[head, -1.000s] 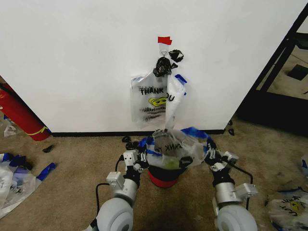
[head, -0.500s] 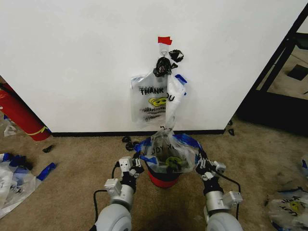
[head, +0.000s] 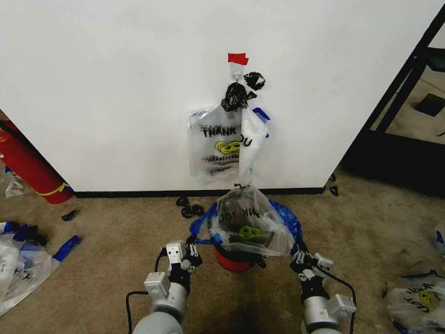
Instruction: Pick up the garbage bag from the wall and place it over the trash bin.
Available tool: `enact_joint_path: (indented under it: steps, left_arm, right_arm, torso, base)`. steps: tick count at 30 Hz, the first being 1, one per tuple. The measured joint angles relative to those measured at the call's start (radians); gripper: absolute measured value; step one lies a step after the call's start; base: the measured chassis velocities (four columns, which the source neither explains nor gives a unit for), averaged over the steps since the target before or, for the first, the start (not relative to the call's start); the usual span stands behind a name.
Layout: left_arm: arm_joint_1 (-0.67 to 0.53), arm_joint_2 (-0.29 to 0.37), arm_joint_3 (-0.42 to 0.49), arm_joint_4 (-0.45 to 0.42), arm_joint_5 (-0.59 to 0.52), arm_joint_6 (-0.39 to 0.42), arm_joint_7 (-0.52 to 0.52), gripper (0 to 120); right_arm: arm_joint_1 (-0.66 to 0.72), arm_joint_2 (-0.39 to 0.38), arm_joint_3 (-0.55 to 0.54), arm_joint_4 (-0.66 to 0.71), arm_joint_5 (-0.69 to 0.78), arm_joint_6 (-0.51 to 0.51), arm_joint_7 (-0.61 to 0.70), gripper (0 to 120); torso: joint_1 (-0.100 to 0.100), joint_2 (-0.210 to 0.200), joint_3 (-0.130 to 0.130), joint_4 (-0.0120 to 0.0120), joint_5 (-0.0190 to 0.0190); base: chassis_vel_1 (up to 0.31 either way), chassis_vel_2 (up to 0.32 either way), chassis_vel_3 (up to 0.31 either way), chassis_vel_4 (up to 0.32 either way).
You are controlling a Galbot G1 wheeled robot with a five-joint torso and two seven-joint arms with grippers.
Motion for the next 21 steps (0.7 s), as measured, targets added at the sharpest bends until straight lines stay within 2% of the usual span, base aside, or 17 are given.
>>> enact_joint_path:
  steps: [9,12,21]
  left_arm:
    - [0.021,0.03,-0.014,0.001,-0.004,0.026,-0.005,0]
    - [0.014,0.05,-0.019,0.011,-0.017,0.039,-0.004,0]
    - [-0.055,0.032,0.007,0.073,-0.039,0.058,-0.003,0]
  right_arm:
    - [0.009,0.002,-0.01,-0.014,-0.003,-0.026,0.01,0]
    - [0.013,-0.008,-0.003,-0.034,-0.018,-0.07,0.016,0]
    - [0.12,-0.02,0.012,-0.084,0.039,-0.135,0.027,0]
  torso:
    - [0.0,0.0,0.0,0.0,-0.0001]
    - [0.0,0.0,0.0,-0.0001,-0.0001]
    - [0.0,0.0,0.0,-0.0001,0.0]
  base:
    - [0.0,0.0,0.0,0.0]
    - [0.0,0.0,0.0,0.0]
    - [0.0,0.0,0.0,0.0]
